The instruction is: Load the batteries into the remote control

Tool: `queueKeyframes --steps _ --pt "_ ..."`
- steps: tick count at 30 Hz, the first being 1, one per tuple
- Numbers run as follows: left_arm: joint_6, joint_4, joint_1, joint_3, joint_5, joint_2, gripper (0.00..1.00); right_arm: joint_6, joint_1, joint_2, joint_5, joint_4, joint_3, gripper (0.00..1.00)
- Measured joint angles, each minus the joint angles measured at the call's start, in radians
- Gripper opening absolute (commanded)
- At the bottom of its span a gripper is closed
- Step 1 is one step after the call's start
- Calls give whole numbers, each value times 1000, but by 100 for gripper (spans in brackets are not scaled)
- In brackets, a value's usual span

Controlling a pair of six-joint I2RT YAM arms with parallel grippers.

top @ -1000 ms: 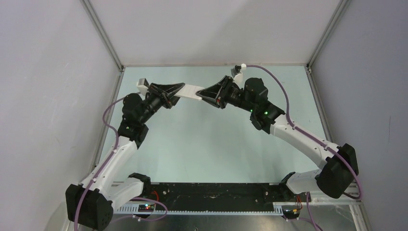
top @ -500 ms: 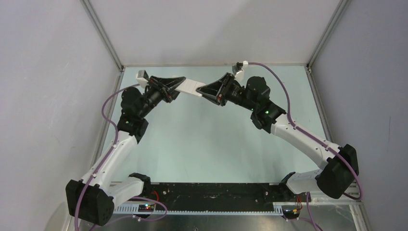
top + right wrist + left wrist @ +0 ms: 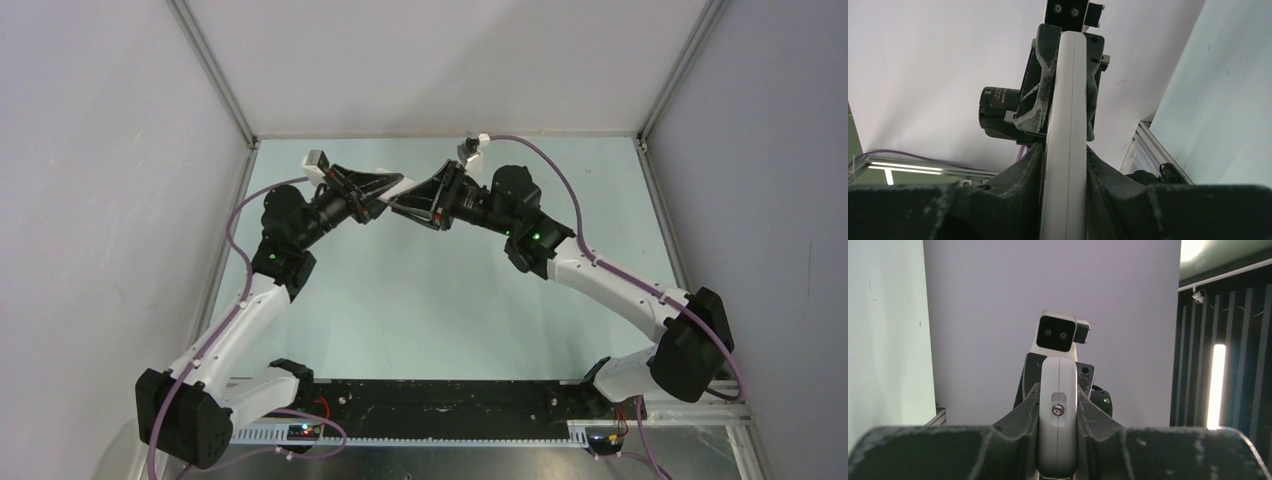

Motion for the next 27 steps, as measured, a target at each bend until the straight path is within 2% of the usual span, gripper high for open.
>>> queueKeyframes --steps 3,5,8,10,16,27 --pt "-7 7 0 -11 0 0 0 -3 1 1 2 -3 0 42" --pt "-8 10 0 -13 -1 0 0 -10 1 1 5 -10 0 50" --pt "-8 20 0 -13 0 -1 0 -20 1 -2 8 -22 0 73" --pt "-5 32 -1 -13 5 -4 0 -31 1 -4 6 -30 -4 81" --pt "6 42 -14 -13 36 -13 0 -71 -6 -31 -10 -77 -16 86" --pt "39 50 -19 -22 62 -17 0 -124 -60 -150 0 -210 -35 86"
